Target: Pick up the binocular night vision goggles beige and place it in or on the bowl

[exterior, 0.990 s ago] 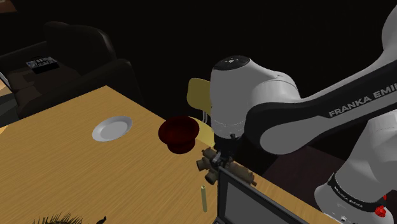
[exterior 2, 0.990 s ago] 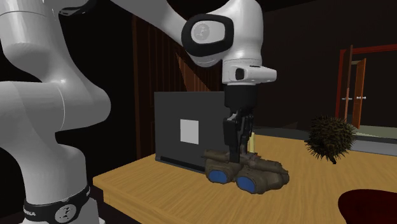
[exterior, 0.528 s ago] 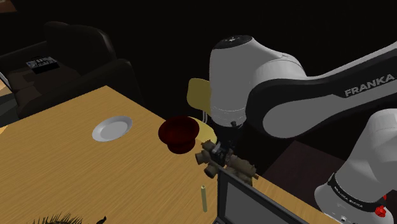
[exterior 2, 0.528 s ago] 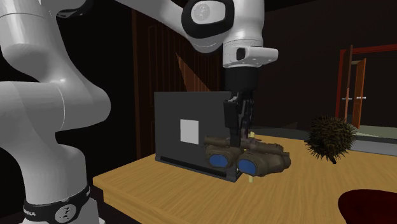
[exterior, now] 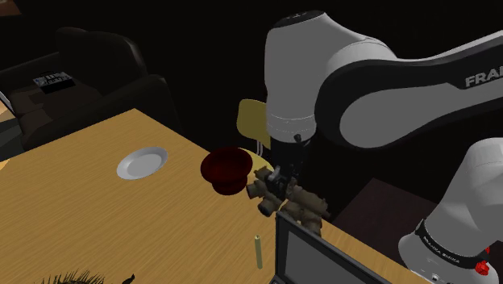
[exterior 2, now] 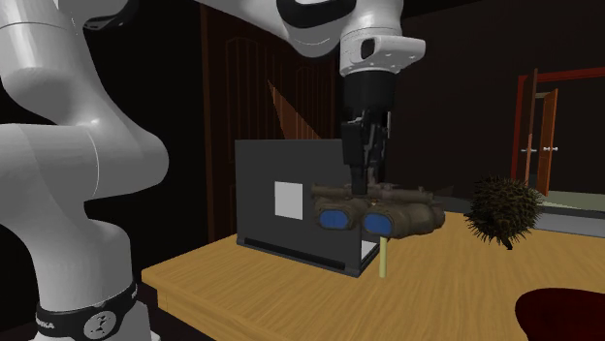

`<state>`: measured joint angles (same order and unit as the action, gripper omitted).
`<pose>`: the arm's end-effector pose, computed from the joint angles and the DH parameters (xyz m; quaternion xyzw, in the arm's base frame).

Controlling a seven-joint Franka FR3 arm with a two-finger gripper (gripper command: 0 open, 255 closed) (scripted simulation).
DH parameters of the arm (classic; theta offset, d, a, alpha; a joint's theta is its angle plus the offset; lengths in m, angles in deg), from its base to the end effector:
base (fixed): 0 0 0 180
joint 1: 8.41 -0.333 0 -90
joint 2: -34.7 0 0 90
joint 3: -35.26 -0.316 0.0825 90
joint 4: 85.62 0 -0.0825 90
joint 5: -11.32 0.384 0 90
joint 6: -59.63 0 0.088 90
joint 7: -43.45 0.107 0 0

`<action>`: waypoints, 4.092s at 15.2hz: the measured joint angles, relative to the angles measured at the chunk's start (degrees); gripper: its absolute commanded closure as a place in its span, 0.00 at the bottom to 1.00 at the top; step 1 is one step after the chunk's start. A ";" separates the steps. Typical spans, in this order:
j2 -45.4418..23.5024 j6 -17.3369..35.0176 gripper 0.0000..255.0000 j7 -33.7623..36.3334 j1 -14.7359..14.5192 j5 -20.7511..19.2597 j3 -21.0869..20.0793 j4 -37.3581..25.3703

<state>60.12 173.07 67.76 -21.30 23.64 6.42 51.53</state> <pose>0.3029 0.3005 0.4590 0.9962 0.0866 -0.0011 0.0077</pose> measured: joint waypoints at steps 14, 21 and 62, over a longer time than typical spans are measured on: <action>-12.85 -4.65 1.00 -1.38 4.98 -6.97 1.52 -16.50; -27.27 -7.54 1.00 -1.84 7.36 -13.87 2.33 -32.38; -45.76 -5.22 0.00 -1.51 6.47 -21.87 4.23 -46.94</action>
<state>14.37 167.85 66.25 -14.83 1.77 10.65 4.59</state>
